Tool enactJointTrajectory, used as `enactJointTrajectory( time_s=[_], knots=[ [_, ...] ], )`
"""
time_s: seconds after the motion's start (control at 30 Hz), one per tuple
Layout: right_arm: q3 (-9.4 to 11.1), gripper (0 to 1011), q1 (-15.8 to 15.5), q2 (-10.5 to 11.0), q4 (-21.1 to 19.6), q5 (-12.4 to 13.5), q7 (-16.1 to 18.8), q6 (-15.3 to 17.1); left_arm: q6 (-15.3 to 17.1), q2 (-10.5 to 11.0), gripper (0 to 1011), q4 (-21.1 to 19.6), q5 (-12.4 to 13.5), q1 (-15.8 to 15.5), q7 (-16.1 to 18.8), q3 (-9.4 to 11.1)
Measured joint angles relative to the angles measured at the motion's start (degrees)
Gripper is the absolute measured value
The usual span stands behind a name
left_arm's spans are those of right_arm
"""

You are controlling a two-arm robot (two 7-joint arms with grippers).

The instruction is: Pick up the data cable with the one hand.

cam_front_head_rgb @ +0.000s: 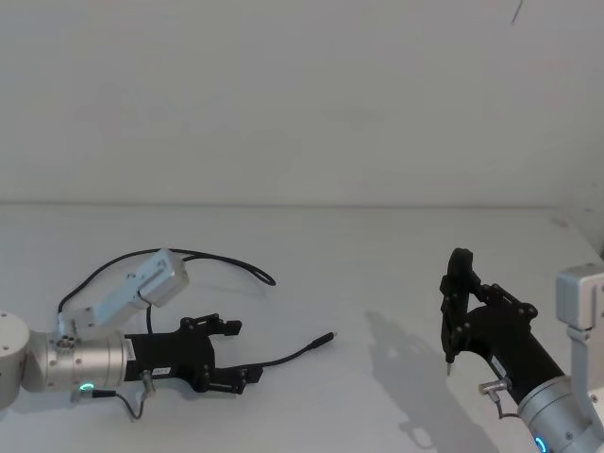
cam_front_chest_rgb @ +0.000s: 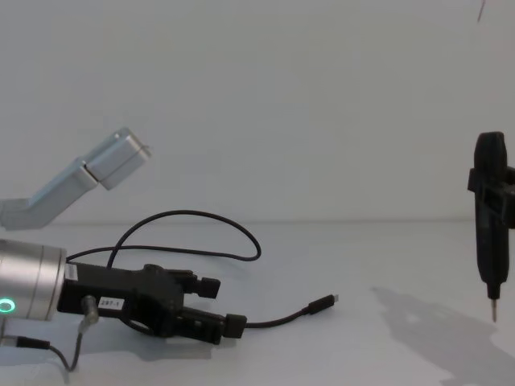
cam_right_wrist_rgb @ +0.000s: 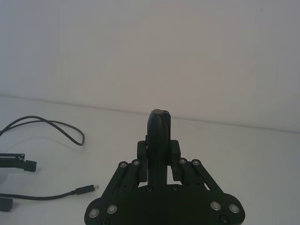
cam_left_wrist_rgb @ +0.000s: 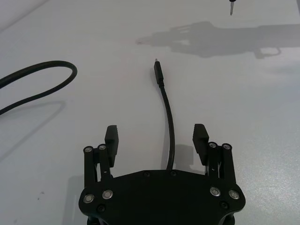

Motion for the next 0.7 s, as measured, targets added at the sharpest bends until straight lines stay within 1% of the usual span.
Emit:
enactJointTrajectory(
  time_s=[0.23, 0.3, 0.37, 0.4, 0.47, 0.5, 0.6, 0.63, 0.7],
  knots=[
    [0.00, 279, 0.00, 0.00, 0.00, 0.00, 0.00, 0.00, 0.32, -0.09, 840, 0.36, 0.41, -0.66, -0.08, 0.95],
    [0.00, 279, 0.00, 0.00, 0.00, 0.00, 0.00, 0.00, 0.55, -0.02, 773, 0.39, 0.83, -0.90, -0.22, 1.35],
    [0.00, 279, 0.00, 0.00, 0.00, 0.00, 0.00, 0.00, 0.68, 0.05, 739, 0.39, 1.06, -1.08, -0.35, 1.71],
    [0.00, 279, 0.00, 0.00, 0.00, 0.00, 0.00, 0.00, 0.81, 0.14, 684, 0.36, 1.28, -1.18, -0.46, 2.02],
    [0.00, 279, 0.00, 0.00, 0.00, 0.00, 0.00, 0.00, 0.96, 0.23, 636, 0.23, 1.48, -1.26, -0.59, 2.29],
    [0.00, 279, 0.00, 0.00, 0.00, 0.00, 0.00, 0.00, 1.03, 0.29, 577, 0.13, 1.56, -1.30, -0.63, 2.46],
    [0.00, 279, 0.00, 0.00, 0.00, 0.00, 0.00, 0.00, 1.36, 0.51, 513, -0.33, 1.92, -1.40, -0.79, 3.06],
    [0.00, 279, 0.00, 0.00, 0.00, 0.00, 0.00, 0.00, 1.42, 0.54, 452, -0.38, 1.97, -1.41, -0.81, 3.13],
    [0.00, 279, 0.00, 0.00, 0.00, 0.00, 0.00, 0.00, 1.53, 0.64, 396, -0.64, 2.13, -1.44, -0.85, 3.45]
  ],
)
